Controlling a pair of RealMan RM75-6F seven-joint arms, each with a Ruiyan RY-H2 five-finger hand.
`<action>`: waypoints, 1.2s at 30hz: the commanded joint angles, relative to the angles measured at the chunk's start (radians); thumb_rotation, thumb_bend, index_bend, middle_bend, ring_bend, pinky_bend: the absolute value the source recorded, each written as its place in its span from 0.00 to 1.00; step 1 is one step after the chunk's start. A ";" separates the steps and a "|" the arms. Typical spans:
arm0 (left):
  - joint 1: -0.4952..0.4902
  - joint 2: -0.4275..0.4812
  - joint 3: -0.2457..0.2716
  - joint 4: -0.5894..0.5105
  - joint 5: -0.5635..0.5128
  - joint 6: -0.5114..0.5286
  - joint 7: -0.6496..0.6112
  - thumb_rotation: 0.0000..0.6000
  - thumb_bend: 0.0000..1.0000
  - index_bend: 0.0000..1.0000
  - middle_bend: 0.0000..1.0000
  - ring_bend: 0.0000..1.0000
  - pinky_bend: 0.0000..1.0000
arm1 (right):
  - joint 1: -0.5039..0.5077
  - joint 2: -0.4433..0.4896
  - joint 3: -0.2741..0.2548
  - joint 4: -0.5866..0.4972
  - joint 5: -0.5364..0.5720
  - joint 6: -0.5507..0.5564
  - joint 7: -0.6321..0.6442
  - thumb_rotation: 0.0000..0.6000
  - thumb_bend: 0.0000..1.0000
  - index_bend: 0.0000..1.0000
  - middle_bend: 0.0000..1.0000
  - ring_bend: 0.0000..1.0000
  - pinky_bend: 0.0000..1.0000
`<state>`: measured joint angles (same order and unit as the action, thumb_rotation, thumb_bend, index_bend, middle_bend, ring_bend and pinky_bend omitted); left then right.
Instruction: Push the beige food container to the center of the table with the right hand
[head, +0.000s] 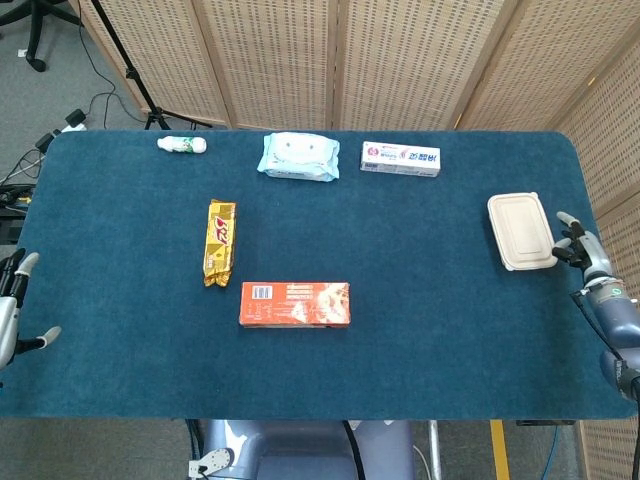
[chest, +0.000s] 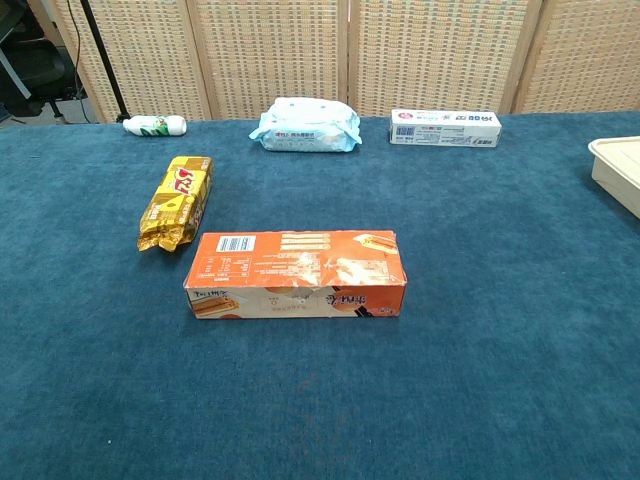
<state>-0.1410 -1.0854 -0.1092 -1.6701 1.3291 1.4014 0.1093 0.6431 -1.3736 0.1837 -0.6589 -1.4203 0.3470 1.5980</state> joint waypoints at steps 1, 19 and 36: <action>-0.002 -0.003 -0.001 0.000 -0.006 -0.003 0.007 1.00 0.00 0.00 0.00 0.00 0.00 | 0.018 -0.027 -0.006 0.036 -0.008 -0.019 0.019 1.00 0.98 0.05 0.00 0.00 0.00; -0.019 -0.018 -0.020 0.013 -0.084 -0.037 0.043 1.00 0.00 0.00 0.00 0.00 0.00 | 0.135 -0.086 -0.021 -0.016 -0.063 -0.066 0.140 1.00 1.00 0.08 0.00 0.00 0.00; -0.016 0.002 -0.013 0.011 -0.070 -0.043 -0.007 1.00 0.00 0.00 0.00 0.00 0.00 | 0.171 -0.033 0.081 -0.308 0.113 -0.032 -0.156 1.00 1.00 0.09 0.00 0.00 0.00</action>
<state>-0.1567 -1.0837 -0.1226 -1.6587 1.2583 1.3583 0.1029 0.8105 -1.4291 0.2432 -0.9203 -1.3488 0.3099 1.4944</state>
